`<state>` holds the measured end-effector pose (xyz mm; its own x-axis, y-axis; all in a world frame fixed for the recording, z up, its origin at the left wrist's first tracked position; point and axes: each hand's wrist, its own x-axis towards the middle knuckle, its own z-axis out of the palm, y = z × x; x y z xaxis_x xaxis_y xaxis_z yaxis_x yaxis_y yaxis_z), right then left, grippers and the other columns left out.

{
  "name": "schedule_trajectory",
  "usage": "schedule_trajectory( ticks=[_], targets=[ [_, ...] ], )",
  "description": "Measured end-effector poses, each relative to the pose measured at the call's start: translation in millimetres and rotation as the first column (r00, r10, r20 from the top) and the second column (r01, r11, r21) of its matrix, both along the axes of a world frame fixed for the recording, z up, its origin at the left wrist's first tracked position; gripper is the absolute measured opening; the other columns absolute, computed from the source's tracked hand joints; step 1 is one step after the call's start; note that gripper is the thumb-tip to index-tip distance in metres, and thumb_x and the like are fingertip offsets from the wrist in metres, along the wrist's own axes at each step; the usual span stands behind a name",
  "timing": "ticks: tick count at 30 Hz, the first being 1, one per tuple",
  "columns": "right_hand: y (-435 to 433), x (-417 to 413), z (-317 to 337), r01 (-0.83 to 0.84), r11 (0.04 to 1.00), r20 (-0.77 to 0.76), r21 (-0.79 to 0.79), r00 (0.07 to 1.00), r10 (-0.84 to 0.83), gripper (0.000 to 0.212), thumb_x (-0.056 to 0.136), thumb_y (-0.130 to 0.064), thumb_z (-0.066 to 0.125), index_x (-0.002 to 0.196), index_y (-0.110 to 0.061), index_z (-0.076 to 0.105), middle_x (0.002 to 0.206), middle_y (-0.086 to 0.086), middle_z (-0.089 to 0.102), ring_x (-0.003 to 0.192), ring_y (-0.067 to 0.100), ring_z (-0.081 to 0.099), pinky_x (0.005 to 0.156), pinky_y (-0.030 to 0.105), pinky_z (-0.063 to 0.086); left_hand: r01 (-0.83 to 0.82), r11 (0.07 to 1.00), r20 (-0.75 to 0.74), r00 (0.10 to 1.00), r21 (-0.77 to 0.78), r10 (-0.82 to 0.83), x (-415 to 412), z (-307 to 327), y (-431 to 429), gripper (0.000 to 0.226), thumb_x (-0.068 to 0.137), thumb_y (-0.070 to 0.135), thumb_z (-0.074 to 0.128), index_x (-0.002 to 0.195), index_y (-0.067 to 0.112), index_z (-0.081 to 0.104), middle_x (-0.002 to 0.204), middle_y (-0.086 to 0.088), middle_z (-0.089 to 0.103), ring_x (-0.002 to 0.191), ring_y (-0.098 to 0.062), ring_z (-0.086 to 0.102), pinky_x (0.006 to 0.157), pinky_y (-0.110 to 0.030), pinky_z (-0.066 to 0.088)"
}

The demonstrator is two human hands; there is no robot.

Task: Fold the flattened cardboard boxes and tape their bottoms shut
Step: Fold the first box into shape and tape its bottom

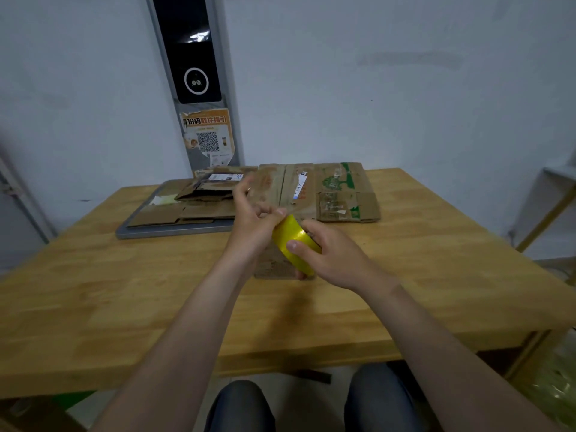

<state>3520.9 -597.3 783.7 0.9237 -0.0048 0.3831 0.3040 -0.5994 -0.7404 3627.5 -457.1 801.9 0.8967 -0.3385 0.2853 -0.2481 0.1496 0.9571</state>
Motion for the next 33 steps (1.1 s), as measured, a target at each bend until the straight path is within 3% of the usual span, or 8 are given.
schedule_trajectory(
  ticks=[3,7,10,14,19,22,27,33],
  targets=[
    [-8,-1,0,0.015,0.988,0.001,-0.153,1.000,-0.015,0.021,0.101,-0.044,0.057,0.101,-0.023,0.057,0.083,0.003,0.070,0.059,0.011,0.072,0.063,0.046,0.058,-0.031,0.999,-0.091,0.995,0.032,0.034,10,3,9,0.076,0.092,0.012,0.075,0.151,0.040,0.035,0.088,-0.003,0.076,0.079,-0.014,0.072,0.069,-0.029,0.057],
    [-21,-5,5,0.030,0.945,-0.033,-0.325,0.999,-0.043,0.014,0.098,-0.051,0.056,0.098,-0.037,0.055,0.078,0.000,0.074,0.060,0.004,0.069,0.069,0.043,0.058,-0.045,0.949,0.027,0.999,0.311,0.039,21,7,19,0.013,0.093,0.027,0.076,0.102,0.019,0.080,0.082,0.005,0.080,0.078,-0.007,0.076,0.075,-0.032,0.059],
    [-27,-8,13,0.083,0.905,0.002,-0.418,0.996,-0.090,0.012,0.097,-0.055,0.056,0.098,-0.043,0.057,0.072,-0.008,0.072,0.065,0.001,0.064,0.072,0.036,0.057,-0.039,0.945,0.091,0.996,0.324,0.010,26,7,26,0.009,0.091,0.036,0.077,0.088,0.032,0.085,0.083,0.013,0.078,0.085,-0.008,0.073,0.071,-0.030,0.057],
    [-32,-6,25,0.192,0.893,0.093,-0.406,0.981,-0.169,0.027,0.095,-0.055,0.058,0.074,-0.038,0.055,0.062,-0.003,0.070,0.058,-0.002,0.066,0.059,0.030,0.049,-0.034,0.984,0.115,0.993,0.176,0.014,24,4,27,0.018,0.092,0.027,0.077,0.078,0.038,0.084,0.069,0.005,0.072,0.067,-0.008,0.061,0.066,-0.031,0.052],
    [-56,-3,38,0.238,0.853,-0.013,-0.465,0.961,-0.276,0.051,0.090,-0.069,0.053,0.066,-0.024,0.059,0.045,-0.009,0.063,0.039,0.004,0.062,0.049,0.021,0.043,-0.173,0.982,0.138,0.977,0.072,0.162,37,0,49,0.008,0.089,0.038,0.077,0.088,0.045,0.082,0.091,0.011,0.080,0.084,-0.005,0.072,0.076,-0.033,0.059],
    [-79,-5,38,0.368,0.754,0.102,-0.544,0.921,-0.376,0.063,0.086,-0.077,0.041,0.058,-0.022,0.056,0.040,-0.008,0.056,0.039,0.004,0.057,0.042,0.019,0.027,-0.248,0.969,0.102,0.964,0.016,0.245,58,-9,68,0.006,0.087,0.042,0.078,0.092,0.042,0.083,0.075,0.010,0.075,0.067,-0.002,0.062,0.072,-0.031,0.054],
    [-91,12,39,0.547,0.625,0.377,-0.557,0.837,-0.397,0.057,0.093,-0.069,0.046,0.066,-0.024,0.068,0.055,-0.004,0.054,0.068,0.026,0.056,0.051,0.030,0.029,-0.236,0.972,-0.006,0.972,0.010,0.236,72,-29,59,0.005,0.089,0.035,0.080,0.086,0.037,0.083,0.077,0.012,0.076,0.071,-0.006,0.061,0.072,-0.031,0.054],
    [-92,36,36,0.534,0.563,0.357,-0.631,0.844,-0.400,0.048,0.098,-0.059,0.047,0.075,-0.026,0.073,0.058,-0.007,0.046,0.069,0.022,0.050,0.053,0.031,0.027,-0.235,0.972,-0.066,0.970,0.009,0.235,88,-44,53,0.014,0.088,0.038,0.079,0.100,0.032,0.082,0.097,0.015,0.079,0.094,-0.007,0.068,0.076,-0.030,0.055]
  ],
)
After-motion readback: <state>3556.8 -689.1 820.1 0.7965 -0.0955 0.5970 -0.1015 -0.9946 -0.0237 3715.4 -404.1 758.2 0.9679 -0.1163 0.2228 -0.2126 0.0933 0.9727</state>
